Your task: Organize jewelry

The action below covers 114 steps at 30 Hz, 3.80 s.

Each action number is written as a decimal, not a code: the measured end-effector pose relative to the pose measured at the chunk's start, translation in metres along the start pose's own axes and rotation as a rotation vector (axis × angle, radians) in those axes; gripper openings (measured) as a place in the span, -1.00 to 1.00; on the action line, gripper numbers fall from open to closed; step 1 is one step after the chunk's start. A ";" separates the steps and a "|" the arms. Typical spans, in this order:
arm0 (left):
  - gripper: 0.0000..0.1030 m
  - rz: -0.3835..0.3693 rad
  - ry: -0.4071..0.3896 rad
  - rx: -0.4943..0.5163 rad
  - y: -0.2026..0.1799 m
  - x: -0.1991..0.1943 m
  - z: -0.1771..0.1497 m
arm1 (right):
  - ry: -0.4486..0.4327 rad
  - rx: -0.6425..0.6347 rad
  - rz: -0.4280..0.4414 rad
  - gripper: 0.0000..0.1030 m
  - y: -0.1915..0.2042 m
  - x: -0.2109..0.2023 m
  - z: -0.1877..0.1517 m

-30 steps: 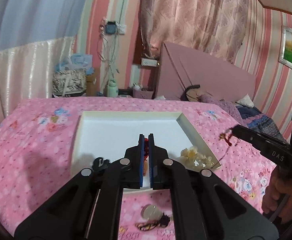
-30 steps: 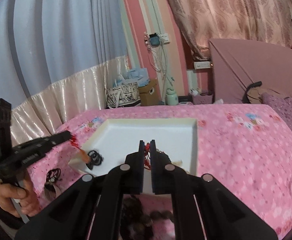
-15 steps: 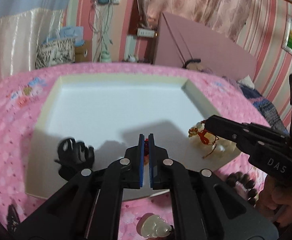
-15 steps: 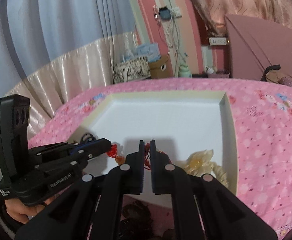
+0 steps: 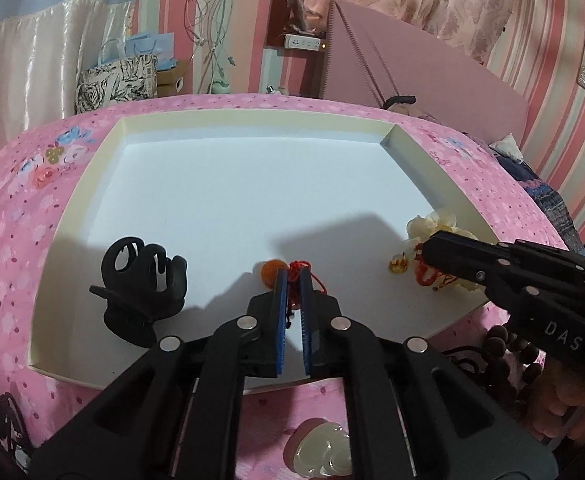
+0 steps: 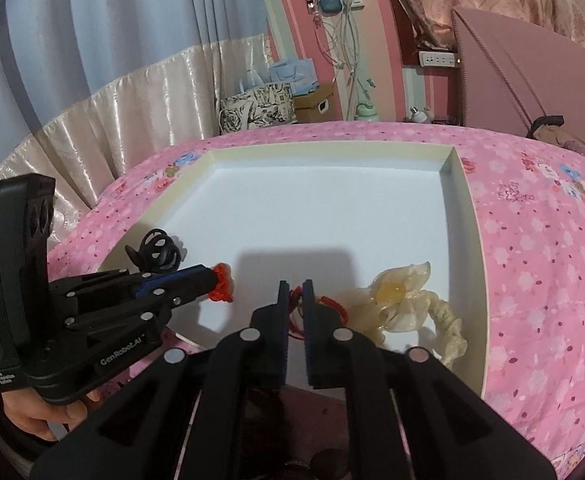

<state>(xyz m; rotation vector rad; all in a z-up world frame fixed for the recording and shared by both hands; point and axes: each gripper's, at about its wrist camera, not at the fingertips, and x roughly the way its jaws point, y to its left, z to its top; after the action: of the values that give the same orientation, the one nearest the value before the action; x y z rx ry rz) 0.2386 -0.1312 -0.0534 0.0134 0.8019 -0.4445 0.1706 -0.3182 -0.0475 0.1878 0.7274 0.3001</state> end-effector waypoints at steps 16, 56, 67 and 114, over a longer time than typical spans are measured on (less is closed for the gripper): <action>-0.10 0.050 -0.155 -0.075 0.021 -0.043 0.010 | -0.207 0.137 -0.057 -0.19 -0.042 -0.050 0.010; 0.34 0.227 -0.091 -0.090 0.111 -0.155 -0.103 | 0.076 0.070 -0.267 -0.24 -0.040 -0.085 -0.091; 0.34 0.198 -0.064 -0.105 0.091 -0.158 -0.114 | 0.131 0.028 -0.320 -0.31 -0.033 -0.070 -0.089; -0.85 0.612 -0.249 0.034 0.042 -0.190 -0.128 | -0.306 0.002 -0.488 -0.63 -0.023 -0.177 -0.115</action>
<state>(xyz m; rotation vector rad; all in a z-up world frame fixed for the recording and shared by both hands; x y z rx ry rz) 0.0506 0.0018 -0.0166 0.2252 0.5083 0.1197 -0.0279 -0.3913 -0.0270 0.0510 0.4499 -0.1931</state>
